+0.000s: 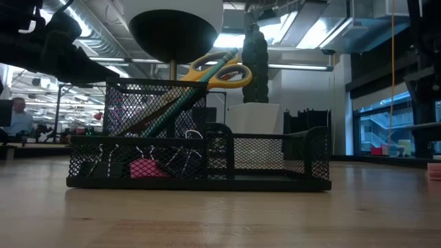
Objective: Pick and place office supplies into organizer
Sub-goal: Put the pink sticky notes into the desk organizer
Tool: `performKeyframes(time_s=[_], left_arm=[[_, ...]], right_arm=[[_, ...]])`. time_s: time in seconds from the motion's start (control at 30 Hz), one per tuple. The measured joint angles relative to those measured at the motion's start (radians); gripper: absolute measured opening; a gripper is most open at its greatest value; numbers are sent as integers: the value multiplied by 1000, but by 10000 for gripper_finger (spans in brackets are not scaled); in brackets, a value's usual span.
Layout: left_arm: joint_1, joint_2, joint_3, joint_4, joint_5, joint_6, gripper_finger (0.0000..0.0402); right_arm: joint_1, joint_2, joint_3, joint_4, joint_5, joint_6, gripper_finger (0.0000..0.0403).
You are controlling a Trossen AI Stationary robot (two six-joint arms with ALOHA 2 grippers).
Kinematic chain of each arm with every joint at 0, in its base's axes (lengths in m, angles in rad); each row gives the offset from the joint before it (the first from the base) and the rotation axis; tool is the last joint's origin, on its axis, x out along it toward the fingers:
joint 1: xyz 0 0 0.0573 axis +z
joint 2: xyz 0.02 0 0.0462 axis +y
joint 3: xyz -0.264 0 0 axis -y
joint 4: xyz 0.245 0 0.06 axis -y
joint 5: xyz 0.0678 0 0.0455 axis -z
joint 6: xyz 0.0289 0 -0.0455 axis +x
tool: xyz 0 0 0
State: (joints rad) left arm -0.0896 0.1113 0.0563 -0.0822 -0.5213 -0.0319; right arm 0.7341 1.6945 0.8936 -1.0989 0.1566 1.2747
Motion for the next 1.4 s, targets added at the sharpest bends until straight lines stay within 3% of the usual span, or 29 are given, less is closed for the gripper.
performKeyframes(time_s=[0.43, 0.9, 1.07, 1.2, 1.3, 1.4], left_arm=[[0, 0, 0, 0, 0, 0, 4], [0, 0, 0, 0, 0, -9, 4], [0, 0, 0, 0, 4, -11, 4], [0, 0, 0, 19, 121, -58, 4], [0, 10, 0, 135, 280, -132, 4], [-10, 54, 0, 270, 445, -95, 4]], right_arm=[[0, 0, 0, -11, -1, 3, 94], [0, 0, 0, 0, -1, 0, 23], [0, 0, 0, -1, -1, 0, 15], [0, 0, 0, -1, -1, 0, 18], [0, -1, 0, -1, -1, 0, 17], [0, -1, 0, 0, -1, 0, 16]])
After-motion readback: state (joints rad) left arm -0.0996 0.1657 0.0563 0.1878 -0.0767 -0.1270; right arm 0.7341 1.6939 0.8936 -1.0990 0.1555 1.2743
